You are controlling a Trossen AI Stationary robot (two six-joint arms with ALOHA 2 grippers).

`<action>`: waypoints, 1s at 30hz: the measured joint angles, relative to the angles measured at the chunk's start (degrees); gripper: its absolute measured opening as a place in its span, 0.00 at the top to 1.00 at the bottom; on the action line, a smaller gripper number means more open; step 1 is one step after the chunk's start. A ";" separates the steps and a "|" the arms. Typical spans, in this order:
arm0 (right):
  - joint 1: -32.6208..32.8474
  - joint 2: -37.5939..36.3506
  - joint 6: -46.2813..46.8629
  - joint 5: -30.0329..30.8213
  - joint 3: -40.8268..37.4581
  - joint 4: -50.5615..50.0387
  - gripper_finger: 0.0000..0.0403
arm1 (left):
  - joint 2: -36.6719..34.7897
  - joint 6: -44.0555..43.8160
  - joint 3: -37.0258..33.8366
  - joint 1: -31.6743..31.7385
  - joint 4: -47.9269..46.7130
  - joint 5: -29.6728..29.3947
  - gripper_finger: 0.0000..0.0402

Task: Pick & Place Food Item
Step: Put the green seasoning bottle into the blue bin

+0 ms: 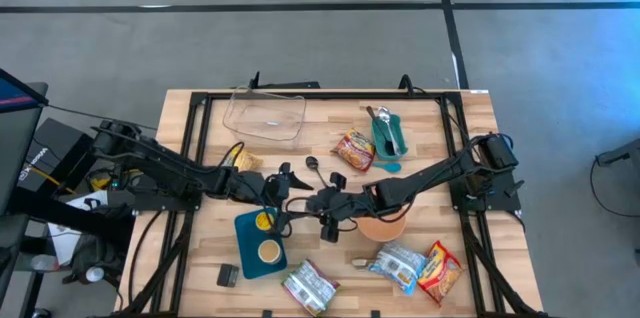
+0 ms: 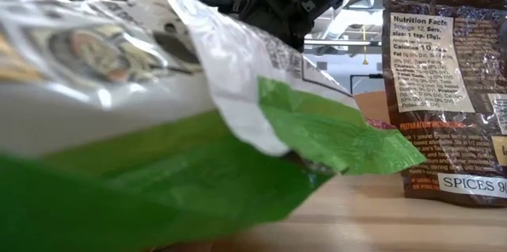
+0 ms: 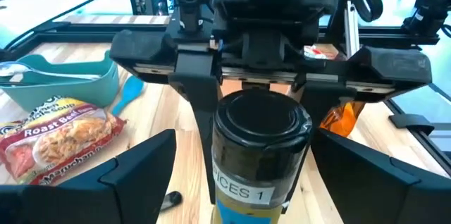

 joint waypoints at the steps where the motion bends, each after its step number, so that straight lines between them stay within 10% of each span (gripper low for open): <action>1: 0.00 0.00 0.00 0.00 0.00 0.15 0.61 | 0.43 0.01 0.00 0.00 0.58 0.00 0.20; 30: 0.02 0.09 0.04 -0.02 0.00 0.01 0.61 | 4.81 1.27 2.43 0.15 1.62 0.22 0.33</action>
